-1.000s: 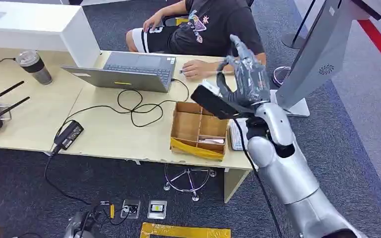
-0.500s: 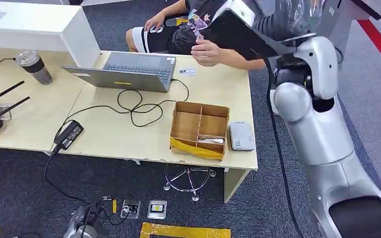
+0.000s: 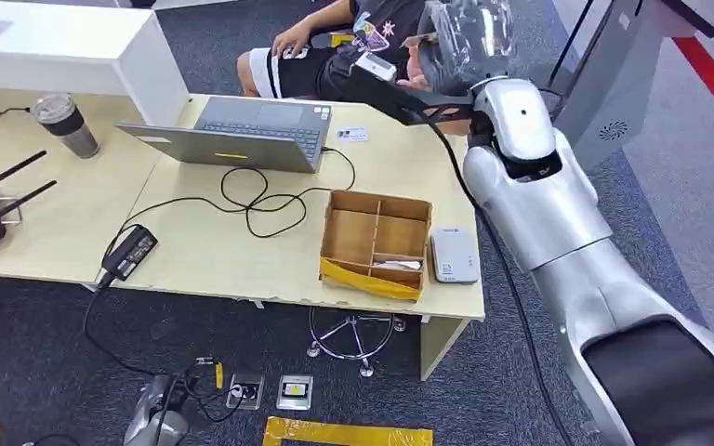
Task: Pass the card to the sensor for recognition and then transmit it.
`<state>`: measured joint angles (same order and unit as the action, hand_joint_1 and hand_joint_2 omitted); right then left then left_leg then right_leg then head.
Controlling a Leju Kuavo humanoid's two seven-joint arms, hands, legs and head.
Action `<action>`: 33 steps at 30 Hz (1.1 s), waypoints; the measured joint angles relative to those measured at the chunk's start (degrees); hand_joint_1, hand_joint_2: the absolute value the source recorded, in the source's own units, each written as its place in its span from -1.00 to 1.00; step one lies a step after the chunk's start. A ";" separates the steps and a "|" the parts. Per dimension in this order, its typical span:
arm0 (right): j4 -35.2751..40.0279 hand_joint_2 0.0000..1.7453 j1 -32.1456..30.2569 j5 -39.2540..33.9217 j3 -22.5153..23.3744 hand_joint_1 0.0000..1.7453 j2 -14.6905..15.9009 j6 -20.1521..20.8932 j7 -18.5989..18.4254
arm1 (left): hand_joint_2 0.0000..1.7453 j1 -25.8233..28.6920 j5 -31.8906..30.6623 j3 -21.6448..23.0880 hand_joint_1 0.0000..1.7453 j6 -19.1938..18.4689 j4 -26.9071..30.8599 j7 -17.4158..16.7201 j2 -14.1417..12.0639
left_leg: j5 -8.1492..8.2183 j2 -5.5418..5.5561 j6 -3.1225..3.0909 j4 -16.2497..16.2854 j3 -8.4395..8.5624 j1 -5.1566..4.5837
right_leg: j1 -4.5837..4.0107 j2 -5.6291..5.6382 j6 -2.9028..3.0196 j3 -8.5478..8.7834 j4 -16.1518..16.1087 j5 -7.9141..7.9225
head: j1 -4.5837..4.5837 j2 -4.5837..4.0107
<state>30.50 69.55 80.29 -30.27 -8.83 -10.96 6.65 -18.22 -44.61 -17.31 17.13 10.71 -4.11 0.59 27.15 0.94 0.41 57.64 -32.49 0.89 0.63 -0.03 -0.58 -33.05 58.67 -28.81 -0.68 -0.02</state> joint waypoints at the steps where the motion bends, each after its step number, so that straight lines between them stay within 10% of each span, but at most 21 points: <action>1: -0.80 1.00 0.03 0.98 -0.44 1.00 -0.04 0.65 -0.68 | 1.00 0.00 0.18 0.00 -1.00 0.07 0.00 0.11 0.02 | 0.00 0.00 0.00 0.00 0.00 0.00 | 0.00 0.00 0.00 0.01 0.00 0.00 | -0.02 0.02; 21: -10.53 1.00 2.23 8.04 -6.67 0.92 3.15 2.79 -5.69 | 1.00 0.00 -0.83 0.42 -1.00 0.07 0.00 0.13 0.22 | 0.00 -0.04 0.00 0.02 0.02 -0.02 | 0.02 0.02 -0.01 -0.03 -0.03 0.01 | -0.02 0.00; 22: -10.66 1.00 2.14 7.95 -6.69 -1.00 3.50 2.46 -5.95 | 1.00 0.00 -0.85 0.42 -1.00 0.07 0.00 0.09 0.22 | 0.00 -0.04 0.00 0.02 0.02 -0.02 | 0.03 0.03 -0.01 -0.03 -0.02 0.01 | -0.02 0.02; 28: -11.53 1.00 1.98 5.54 -6.89 -1.00 4.53 1.36 -6.65 | 1.00 -0.02 -0.87 0.42 -1.00 0.09 0.00 -0.06 0.22 | 0.00 -0.12 0.00 0.02 0.02 -0.01 | 0.02 0.11 -0.01 -0.07 -0.02 0.03 | 0.00 0.00; 33: -11.75 1.00 1.38 1.39 -6.39 -1.00 6.36 -8.42 -4.75 | 1.00 0.10 -1.46 0.44 -1.00 -0.02 0.00 -0.44 0.22 | 0.00 -0.12 0.00 0.03 0.02 -0.01 | 0.01 0.11 -0.01 -0.07 -0.01 0.03 | 0.00 0.02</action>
<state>18.75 70.93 81.68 -36.66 -2.47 -19.38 1.90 -18.11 -46.08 -16.87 17.12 10.71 -4.55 0.81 27.15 0.82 0.41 57.67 -32.47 0.88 0.64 0.08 -0.60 -33.13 58.66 -28.77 -0.68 0.00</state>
